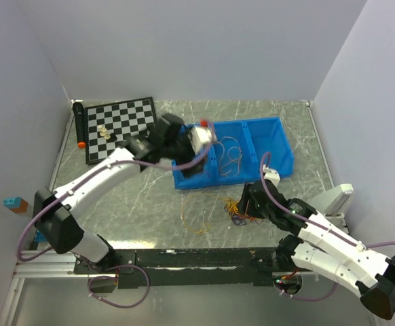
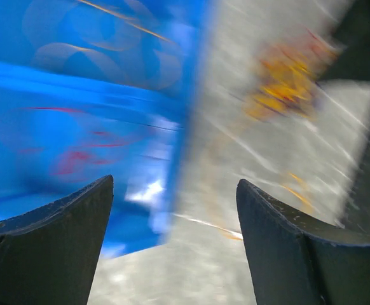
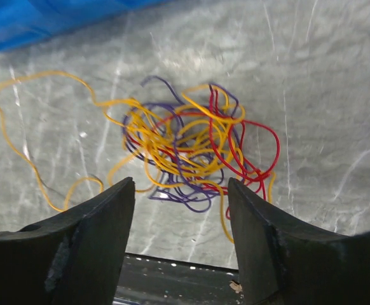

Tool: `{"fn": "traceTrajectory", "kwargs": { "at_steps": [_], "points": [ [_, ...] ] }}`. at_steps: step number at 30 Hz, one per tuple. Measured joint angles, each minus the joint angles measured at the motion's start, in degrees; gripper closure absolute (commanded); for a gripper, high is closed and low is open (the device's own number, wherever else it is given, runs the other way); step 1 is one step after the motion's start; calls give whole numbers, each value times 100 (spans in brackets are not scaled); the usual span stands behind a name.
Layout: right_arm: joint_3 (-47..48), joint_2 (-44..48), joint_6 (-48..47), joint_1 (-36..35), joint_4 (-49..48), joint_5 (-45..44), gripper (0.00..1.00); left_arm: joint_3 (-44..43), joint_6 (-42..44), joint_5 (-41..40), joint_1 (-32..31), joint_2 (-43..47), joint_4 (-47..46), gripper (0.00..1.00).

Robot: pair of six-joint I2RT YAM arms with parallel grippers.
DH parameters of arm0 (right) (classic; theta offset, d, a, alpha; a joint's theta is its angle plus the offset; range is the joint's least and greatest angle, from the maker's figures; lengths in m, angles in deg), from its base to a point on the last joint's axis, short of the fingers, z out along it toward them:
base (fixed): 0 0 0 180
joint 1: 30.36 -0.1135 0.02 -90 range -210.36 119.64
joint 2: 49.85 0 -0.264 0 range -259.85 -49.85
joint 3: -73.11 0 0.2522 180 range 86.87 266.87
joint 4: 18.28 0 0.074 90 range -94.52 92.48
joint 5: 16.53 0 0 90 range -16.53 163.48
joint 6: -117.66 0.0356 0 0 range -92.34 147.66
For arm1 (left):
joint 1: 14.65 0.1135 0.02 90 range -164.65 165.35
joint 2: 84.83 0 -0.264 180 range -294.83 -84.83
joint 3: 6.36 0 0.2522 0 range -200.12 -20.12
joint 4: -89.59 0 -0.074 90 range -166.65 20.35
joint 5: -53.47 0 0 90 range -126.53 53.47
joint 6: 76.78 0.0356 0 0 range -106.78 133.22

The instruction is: Untangle the cables

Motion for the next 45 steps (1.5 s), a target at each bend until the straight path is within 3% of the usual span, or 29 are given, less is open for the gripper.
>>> {"fn": "traceTrajectory", "kwargs": {
  "at_steps": [5, 9, 18, 26, 29, 38, 45],
  "points": [
    [-376, 160, 101, -2, -96, 173, 36, 1078, 39, 350, -616, -358, -160, 18],
    [-450, 299, 177, -11, -107, 234, 36, 1296, 120, 374, -835, -763, -205, 18],
    [-389, 723, 391, -11, 286, 61, 39, 299, 452, 597, -1150, -1784, -704, 18],
    [-11, 1047, 535, -11, 855, -201, 43, -597, 1029, 894, -1305, -2889, -570, 26],
    [83, 1091, 560, -11, 990, -269, 45, -643, 1222, 935, -1311, -3067, -426, 37],
    [87, 1064, 601, -11, 1139, -304, 49, -699, 1526, 1099, -1314, -3141, -66, 99],
    [59, 968, 616, -11, 1080, -280, 48, -420, 1480, 1113, -1314, -2776, 162, 99]
  ]
}}
